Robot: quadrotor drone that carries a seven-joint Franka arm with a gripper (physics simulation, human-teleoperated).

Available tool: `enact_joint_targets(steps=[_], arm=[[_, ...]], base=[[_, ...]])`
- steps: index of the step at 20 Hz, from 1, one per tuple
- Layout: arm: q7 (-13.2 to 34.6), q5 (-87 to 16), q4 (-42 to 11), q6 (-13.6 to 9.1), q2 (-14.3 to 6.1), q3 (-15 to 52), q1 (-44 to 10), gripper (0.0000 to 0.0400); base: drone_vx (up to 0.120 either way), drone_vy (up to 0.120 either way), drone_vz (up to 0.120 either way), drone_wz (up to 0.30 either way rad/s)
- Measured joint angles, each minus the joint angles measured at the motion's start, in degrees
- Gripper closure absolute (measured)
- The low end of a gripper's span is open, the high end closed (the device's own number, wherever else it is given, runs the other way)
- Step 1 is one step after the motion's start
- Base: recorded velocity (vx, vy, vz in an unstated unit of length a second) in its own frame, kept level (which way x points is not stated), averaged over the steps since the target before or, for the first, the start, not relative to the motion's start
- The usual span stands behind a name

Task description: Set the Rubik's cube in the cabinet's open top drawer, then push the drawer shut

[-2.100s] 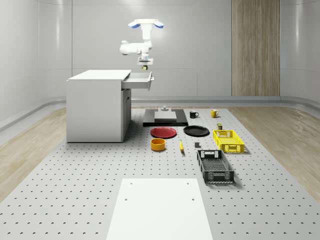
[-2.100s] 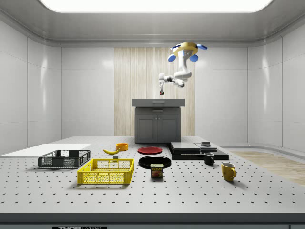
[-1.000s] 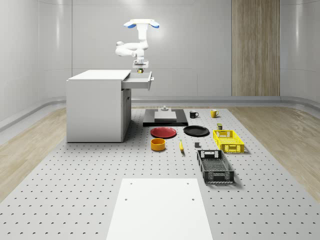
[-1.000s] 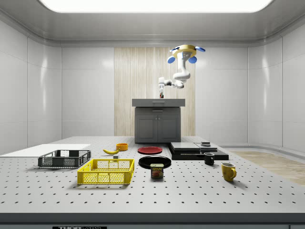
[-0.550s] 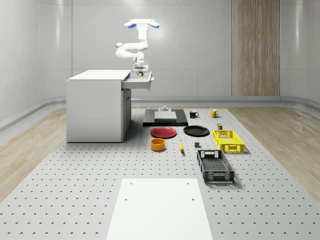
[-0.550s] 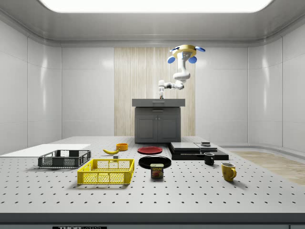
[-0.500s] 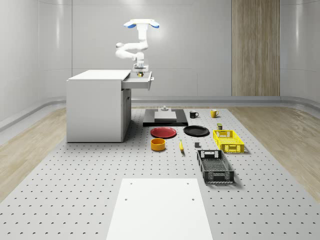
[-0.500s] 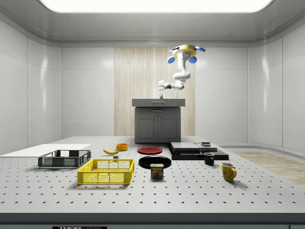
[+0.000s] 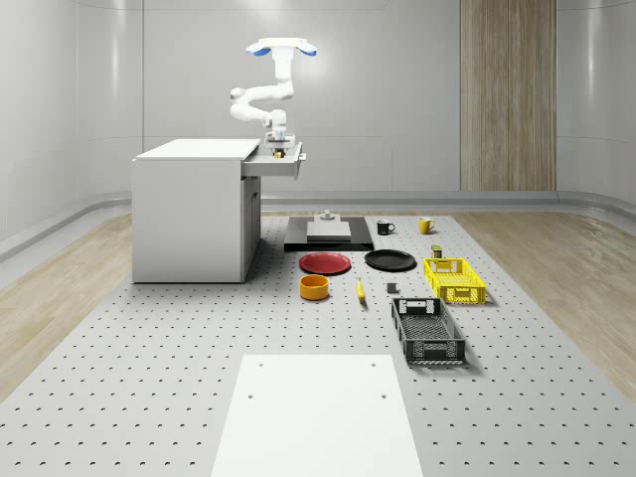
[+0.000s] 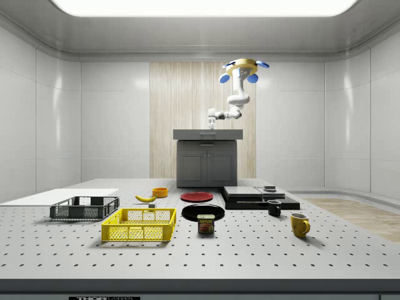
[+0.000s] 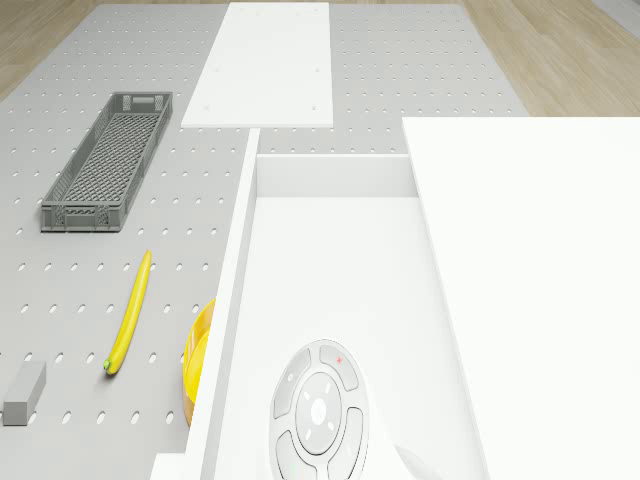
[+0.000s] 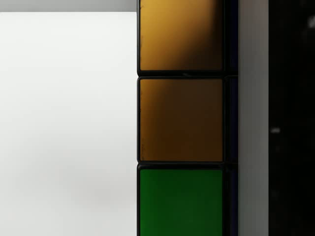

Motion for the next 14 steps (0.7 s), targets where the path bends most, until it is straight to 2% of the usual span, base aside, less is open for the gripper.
enact_joint_targets(steps=[3,7,14], arm=[[-0.2,-1.3,0.9,0.2,0.8,-1.2,-0.1,0.0075],[-0.6,-2.2,1.3,0.0,1.6,-1.9,0.1,0.003],[-1.1,0.0,-1.0,-2.5,1.7,0.8,1.8,0.0005]], base=[[0.0,0.0,0.0,0.0],[0.0,0.0,0.0,0.0],[0.0,0.0,0.0,0.0]])
